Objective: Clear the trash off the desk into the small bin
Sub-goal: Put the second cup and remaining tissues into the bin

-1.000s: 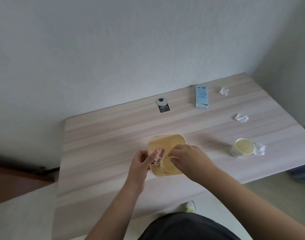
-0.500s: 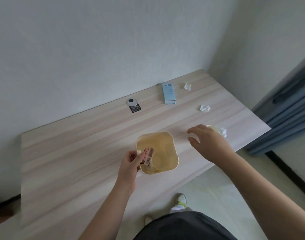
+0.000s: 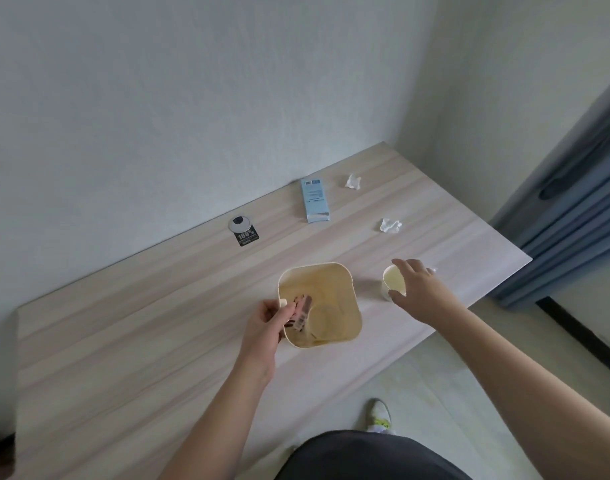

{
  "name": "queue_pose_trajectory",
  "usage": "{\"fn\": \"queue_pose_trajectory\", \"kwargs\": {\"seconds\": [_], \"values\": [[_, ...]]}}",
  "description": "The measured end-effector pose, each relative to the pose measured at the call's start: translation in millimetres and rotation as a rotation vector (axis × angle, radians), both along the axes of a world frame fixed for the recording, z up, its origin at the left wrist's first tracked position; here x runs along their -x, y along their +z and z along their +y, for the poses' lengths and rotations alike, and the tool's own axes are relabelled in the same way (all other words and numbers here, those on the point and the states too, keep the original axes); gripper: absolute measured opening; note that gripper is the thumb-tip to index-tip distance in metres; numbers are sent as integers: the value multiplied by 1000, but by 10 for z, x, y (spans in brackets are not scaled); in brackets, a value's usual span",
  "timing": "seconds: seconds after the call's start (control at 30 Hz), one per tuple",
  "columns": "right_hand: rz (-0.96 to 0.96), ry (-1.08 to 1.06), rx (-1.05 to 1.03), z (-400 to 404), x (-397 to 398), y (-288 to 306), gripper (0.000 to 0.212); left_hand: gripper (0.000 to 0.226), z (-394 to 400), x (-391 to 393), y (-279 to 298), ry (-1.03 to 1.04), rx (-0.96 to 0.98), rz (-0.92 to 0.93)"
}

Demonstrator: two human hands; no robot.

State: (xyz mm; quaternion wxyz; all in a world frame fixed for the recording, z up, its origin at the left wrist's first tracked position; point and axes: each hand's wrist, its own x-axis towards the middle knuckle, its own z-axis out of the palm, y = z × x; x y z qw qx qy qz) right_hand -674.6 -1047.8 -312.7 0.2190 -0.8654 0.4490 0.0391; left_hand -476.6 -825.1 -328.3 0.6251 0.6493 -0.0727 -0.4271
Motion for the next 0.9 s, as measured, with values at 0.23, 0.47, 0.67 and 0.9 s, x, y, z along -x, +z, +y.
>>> {"fn": "queue_pose_trajectory", "kwargs": {"seconds": [0.23, 0.47, 0.67, 0.9], "values": [[77, 115, 15, -404, -48, -440, 77, 39, -450, 218, -20, 21, -56, -32], [124, 204, -43, -651, 21, -687, 68, 59, -745, 361, -18, 64, -85, -43], [-172, 144, -74, -878, 159, -281, 67, 49, -939, 432, -3, 73, -137, -75], [-536, 286, -75, -1097, 421, 597, 63, 55, -1147, 582, 19, 84, -128, -106]]}}
